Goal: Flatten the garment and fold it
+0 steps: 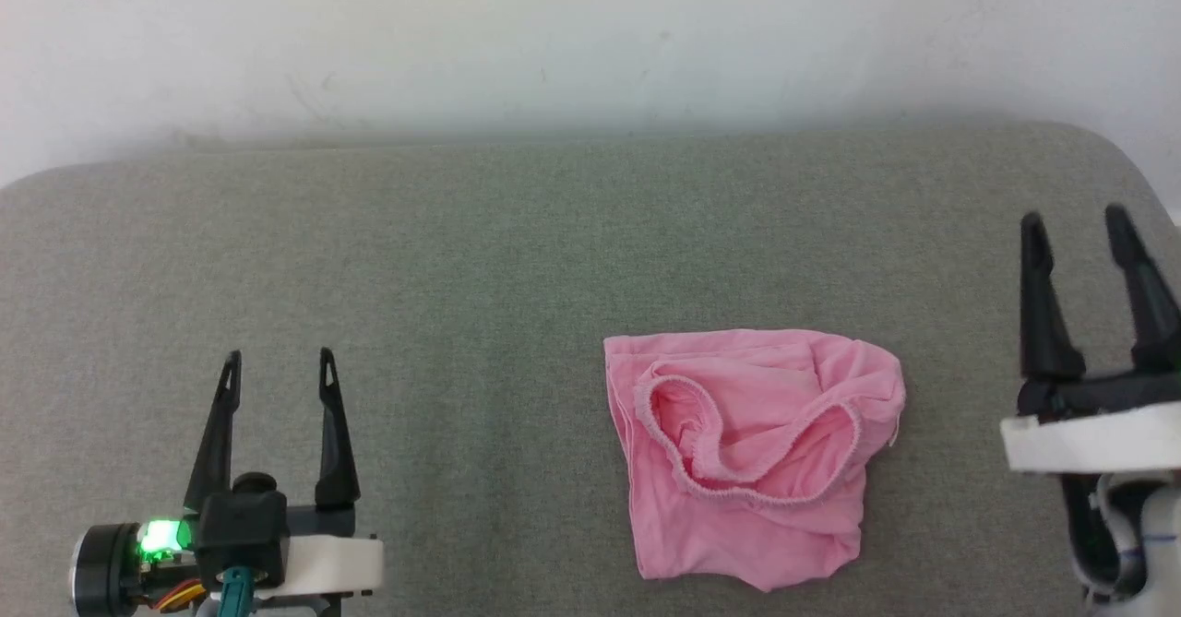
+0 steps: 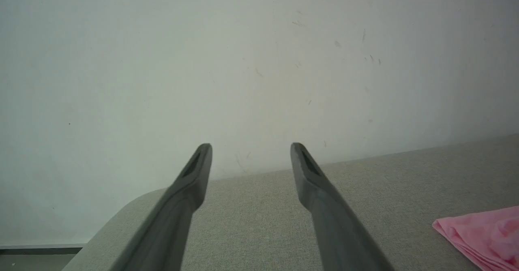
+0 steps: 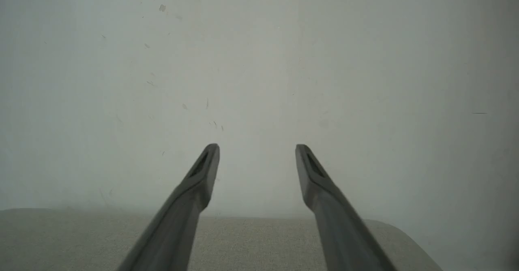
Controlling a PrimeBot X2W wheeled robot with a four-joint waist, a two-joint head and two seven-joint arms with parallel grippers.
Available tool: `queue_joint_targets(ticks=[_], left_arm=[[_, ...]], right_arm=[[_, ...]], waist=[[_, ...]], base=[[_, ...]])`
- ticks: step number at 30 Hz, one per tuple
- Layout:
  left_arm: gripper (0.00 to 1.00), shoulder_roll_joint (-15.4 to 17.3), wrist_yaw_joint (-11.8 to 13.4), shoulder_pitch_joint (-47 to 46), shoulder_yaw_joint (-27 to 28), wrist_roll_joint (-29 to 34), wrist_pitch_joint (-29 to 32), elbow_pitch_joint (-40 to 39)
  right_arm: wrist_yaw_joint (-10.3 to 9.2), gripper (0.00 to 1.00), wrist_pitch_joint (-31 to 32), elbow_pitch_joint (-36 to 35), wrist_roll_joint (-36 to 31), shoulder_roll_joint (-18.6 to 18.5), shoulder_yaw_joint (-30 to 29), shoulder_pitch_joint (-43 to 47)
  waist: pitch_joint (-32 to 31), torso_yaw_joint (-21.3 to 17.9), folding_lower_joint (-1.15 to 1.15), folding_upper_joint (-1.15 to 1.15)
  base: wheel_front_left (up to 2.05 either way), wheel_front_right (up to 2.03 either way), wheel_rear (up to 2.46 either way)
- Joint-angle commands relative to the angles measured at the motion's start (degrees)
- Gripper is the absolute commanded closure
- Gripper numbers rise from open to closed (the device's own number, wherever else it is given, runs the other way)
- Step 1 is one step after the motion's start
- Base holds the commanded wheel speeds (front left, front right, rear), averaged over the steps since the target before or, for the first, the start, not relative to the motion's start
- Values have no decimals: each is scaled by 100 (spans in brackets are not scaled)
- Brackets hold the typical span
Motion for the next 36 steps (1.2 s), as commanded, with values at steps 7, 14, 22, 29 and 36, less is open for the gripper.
queue_joint_targets(ticks=[7,14,22,29,36], left_arm=[[0,-12,-29,-7,-16,-35,-27,18],[0,-17,-43,-75,-38,-25,-27,12],[0,-87,-48,-256,-66,-36,-27,-7],[0,-131,-84,-588,-92,-28,-27,-5],[0,-173,-119,-880,-174,-4,-27,50]], right_arm=[[-5,0,2071,79,570,-1272,1075,-1192],[-5,0,4532,376,1981,-2029,1838,-1644],[-5,0,6172,873,3685,-2494,2176,-1411],[-5,0,5993,1383,4007,-2121,2451,-1414],[-5,0,5726,1932,3896,-1824,3189,-1585]], waist=[[53,54,0,0],[207,164,0,0],[594,314,0,0],[1066,427,0,0],[1340,545,0,0]], base=[[0,0,0],[0,0,0],[0,0,0],[0,0,0],[0,0,0]])
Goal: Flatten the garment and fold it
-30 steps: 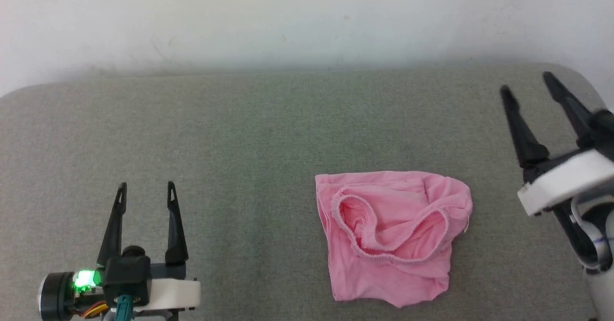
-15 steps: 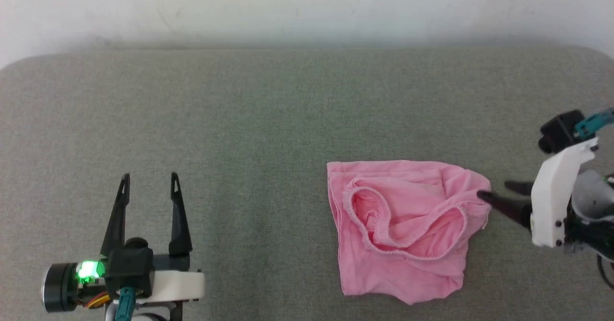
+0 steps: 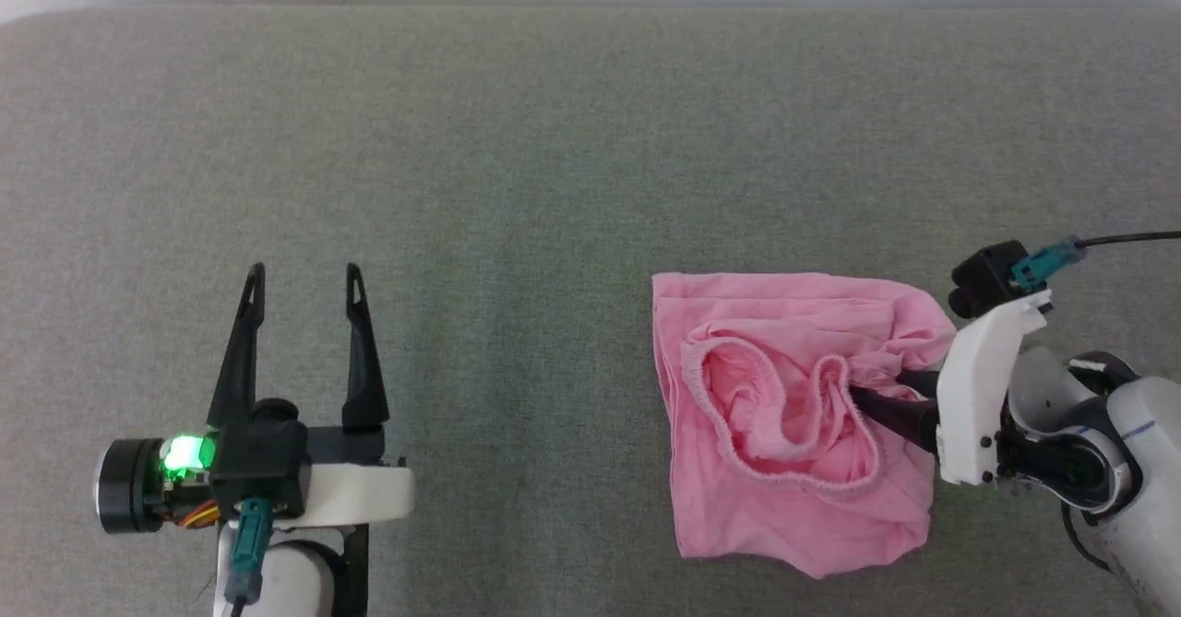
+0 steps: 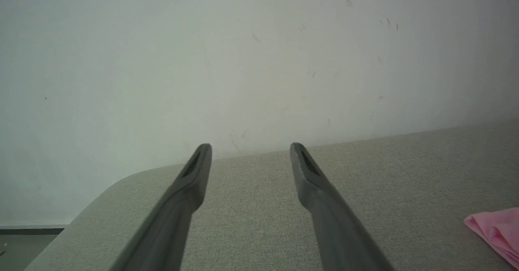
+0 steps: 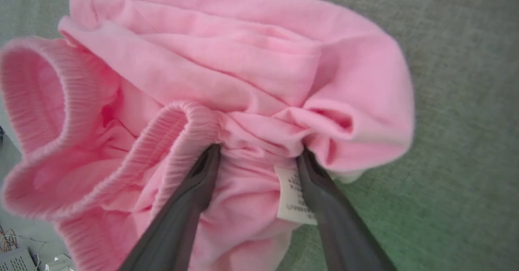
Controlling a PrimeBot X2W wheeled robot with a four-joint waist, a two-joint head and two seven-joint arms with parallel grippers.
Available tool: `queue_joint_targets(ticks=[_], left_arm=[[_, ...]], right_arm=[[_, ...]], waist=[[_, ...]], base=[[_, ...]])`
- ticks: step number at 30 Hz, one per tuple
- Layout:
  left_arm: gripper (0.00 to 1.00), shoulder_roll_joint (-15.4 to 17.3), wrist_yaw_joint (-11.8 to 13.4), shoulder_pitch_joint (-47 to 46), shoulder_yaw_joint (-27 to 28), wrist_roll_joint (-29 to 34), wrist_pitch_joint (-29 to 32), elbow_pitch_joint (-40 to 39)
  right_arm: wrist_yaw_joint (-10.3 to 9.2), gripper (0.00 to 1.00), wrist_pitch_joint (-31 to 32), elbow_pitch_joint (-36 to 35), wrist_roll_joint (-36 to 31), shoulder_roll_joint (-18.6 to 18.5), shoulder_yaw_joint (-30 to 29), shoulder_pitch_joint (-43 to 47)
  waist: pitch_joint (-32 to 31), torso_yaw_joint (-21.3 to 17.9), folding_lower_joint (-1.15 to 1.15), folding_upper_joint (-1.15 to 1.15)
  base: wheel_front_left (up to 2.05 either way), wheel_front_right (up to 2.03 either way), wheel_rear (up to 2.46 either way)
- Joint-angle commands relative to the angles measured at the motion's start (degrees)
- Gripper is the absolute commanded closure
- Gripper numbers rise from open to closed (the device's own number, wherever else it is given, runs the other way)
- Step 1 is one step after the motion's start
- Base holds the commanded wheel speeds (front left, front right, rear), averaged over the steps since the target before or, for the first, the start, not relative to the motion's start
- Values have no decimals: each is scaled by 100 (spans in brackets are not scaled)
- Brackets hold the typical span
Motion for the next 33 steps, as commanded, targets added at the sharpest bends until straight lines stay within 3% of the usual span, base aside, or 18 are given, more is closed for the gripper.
queue_joint_targets(ticks=[1,3,4,5,13,20,26,33], left_arm=[[0,-18,-12,-95,-12,-5,-27,24],[0,-26,-6,-117,-22,-8,-27,44],[0,-26,0,-113,-20,-11,-27,57],[0,-24,9,-96,-13,-14,-27,69],[0,31,58,192,101,-51,-27,125],[0,59,75,336,219,-60,-27,35],[0,87,148,227,288,-1,-27,-120],[0,335,187,-30,496,36,-27,-382]], right_arm=[[-4,0,55,187,-54,146,345,170],[-4,0,-95,237,-78,99,555,135],[-4,58,-176,265,-63,79,631,114],[-4,100,-298,268,-74,41,697,74],[-4,100,-943,-126,39,-374,1179,-275],[-4,100,-1144,-1074,-109,-978,1562,-723],[-4,100,-1145,-1355,-668,-1806,1737,-1101],[-4,100,-1398,-942,-1203,-2218,1673,-1660]], waist=[[99,97,0,1],[93,116,0,1],[68,116,0,1],[38,107,0,1],[-325,-178,0,1],[-374,-870,0,1],[-24,-1528,0,1],[683,-2033,0,1]], base=[[0,0,0],[0,0,0],[0,0,0],[0,0,0],[0,0,0],[0,0,0],[0,0,0],[0,0,0]])
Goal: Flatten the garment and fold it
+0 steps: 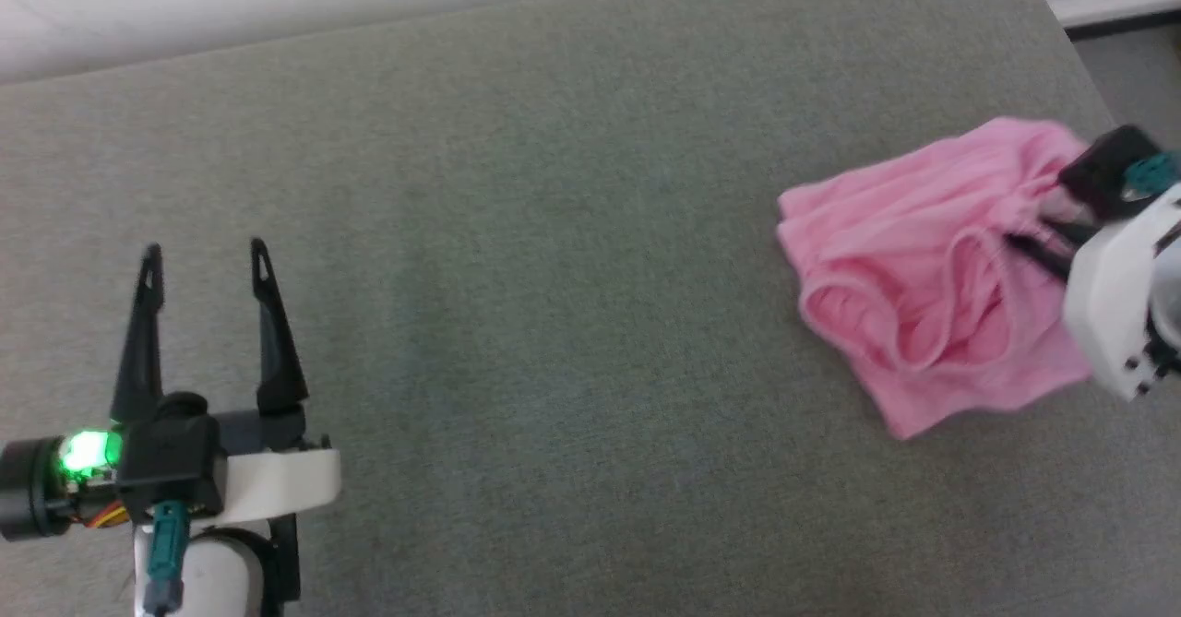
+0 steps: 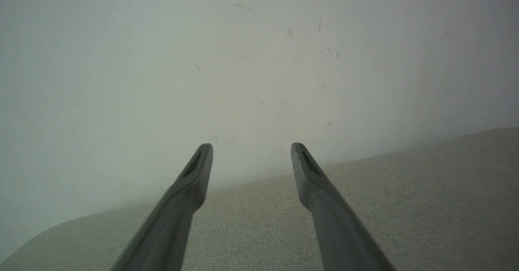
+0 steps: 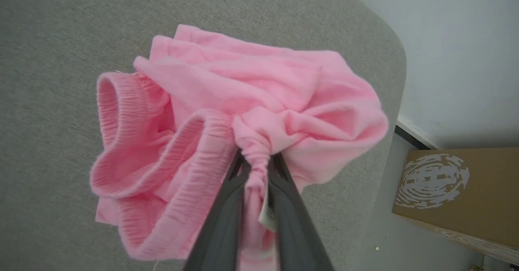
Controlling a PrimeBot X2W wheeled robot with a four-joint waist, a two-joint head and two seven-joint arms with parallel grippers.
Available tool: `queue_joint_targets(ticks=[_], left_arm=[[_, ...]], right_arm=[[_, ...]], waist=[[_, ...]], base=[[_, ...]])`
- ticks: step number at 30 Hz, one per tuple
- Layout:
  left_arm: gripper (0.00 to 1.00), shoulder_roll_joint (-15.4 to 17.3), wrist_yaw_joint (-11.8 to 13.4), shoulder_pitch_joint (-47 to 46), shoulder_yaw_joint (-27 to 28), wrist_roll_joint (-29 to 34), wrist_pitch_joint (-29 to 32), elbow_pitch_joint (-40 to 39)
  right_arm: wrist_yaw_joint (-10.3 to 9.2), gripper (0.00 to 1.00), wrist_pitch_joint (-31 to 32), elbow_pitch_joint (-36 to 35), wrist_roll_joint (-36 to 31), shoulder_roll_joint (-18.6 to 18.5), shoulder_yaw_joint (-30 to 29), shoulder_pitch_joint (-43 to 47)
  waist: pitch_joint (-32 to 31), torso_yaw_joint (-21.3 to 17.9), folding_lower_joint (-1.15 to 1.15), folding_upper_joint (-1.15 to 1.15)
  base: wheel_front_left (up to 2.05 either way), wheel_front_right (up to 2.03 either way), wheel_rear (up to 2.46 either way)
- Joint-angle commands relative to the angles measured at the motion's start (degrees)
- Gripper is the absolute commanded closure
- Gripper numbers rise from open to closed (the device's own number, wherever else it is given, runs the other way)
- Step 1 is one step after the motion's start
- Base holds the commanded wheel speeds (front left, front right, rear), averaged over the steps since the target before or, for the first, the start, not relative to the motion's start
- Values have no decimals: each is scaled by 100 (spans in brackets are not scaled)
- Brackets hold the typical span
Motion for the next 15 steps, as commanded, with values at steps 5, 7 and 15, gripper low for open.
queue_joint_targets(ticks=[5,7,15], left_arm=[[0,213,-3,-393,54,67,-26,-196],[0,264,-3,-493,24,94,-26,-267],[0,440,94,-805,-49,144,-26,-529]], right_arm=[[-11,100,-281,969,-467,-22,-386,-480],[-11,100,-394,1429,-524,37,-582,-595],[-11,100,-1061,3095,-949,400,-1215,-1185]], waist=[[1096,-401,0,0],[1289,-350,0,0],[1962,-194,0,0]], base=[[0,0,0],[0,0,0],[0,0,0]])
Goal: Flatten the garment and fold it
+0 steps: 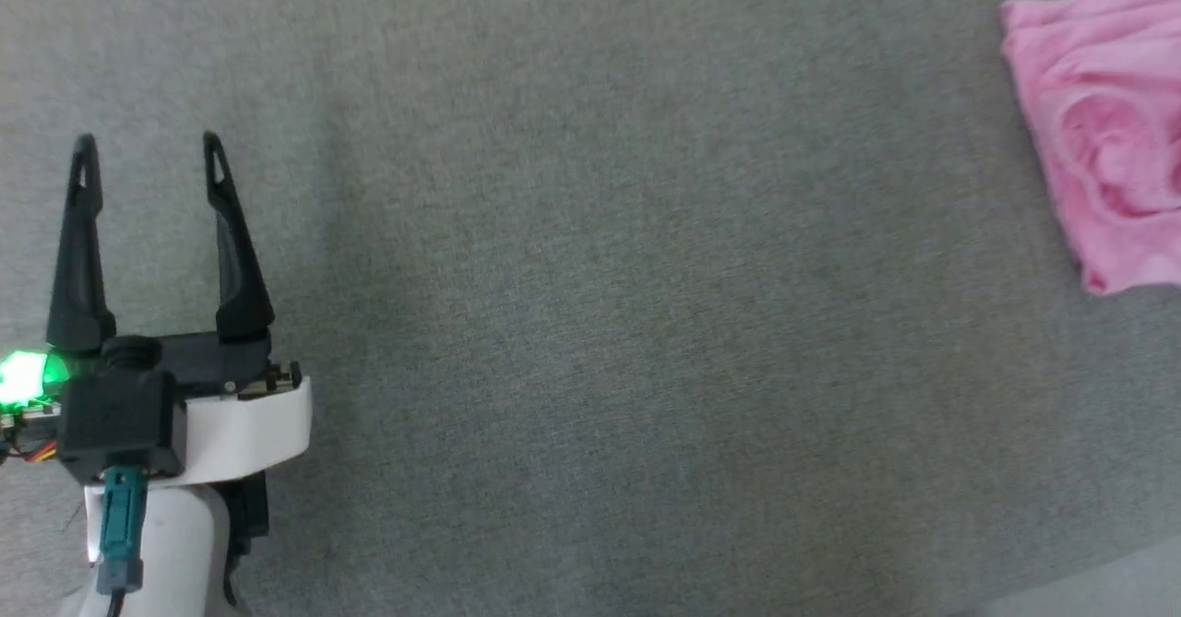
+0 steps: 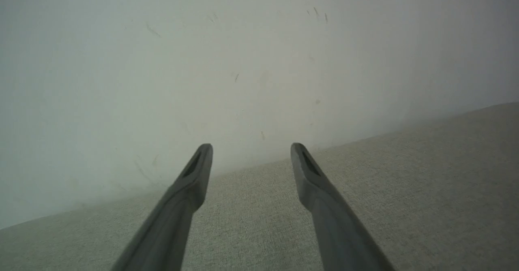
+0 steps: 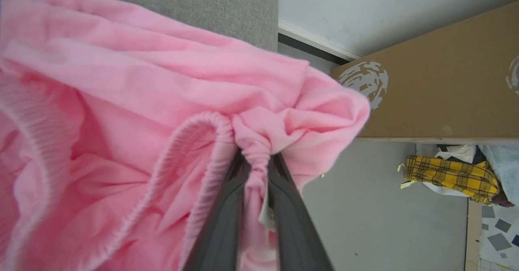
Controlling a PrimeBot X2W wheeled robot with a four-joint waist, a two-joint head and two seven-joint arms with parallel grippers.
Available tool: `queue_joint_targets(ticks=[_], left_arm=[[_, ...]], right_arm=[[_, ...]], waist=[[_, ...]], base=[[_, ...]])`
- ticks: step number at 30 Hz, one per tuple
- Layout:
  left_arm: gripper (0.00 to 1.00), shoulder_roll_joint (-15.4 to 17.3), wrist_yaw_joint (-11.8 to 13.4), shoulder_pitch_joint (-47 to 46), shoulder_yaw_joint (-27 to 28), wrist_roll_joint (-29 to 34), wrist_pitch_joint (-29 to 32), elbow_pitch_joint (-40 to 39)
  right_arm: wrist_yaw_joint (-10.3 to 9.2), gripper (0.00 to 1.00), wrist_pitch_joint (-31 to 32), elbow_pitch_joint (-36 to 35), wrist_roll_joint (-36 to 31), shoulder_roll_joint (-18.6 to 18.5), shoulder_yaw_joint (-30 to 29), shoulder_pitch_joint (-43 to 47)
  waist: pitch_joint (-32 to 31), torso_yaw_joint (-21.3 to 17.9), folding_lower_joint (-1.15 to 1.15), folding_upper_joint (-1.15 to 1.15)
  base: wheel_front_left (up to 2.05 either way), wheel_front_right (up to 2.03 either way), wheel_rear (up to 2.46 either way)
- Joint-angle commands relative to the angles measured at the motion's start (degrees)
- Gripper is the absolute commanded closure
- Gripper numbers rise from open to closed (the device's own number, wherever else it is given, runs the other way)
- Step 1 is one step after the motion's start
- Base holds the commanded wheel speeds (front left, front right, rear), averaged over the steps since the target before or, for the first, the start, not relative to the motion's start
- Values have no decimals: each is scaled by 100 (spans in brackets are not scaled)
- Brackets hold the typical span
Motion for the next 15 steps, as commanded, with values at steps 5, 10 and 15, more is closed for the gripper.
queue_joint_targets(ticks=[5,10,15], left_arm=[[0,120,123,-154,-61,35,-26,-127],[0,129,208,-127,-99,3,-26,-98],[0,50,307,22,-176,-73,-26,37]], right_arm=[[-13,100,-231,934,-288,404,-182,-273],[-13,54,-305,1363,-154,703,-188,-231],[-13,0,-903,1695,-299,590,-300,-332]], waist=[[562,110,-2,0],[389,116,-2,0],[-108,175,-2,0]], base=[[0,0,0],[0,0,0],[0,0,0]])
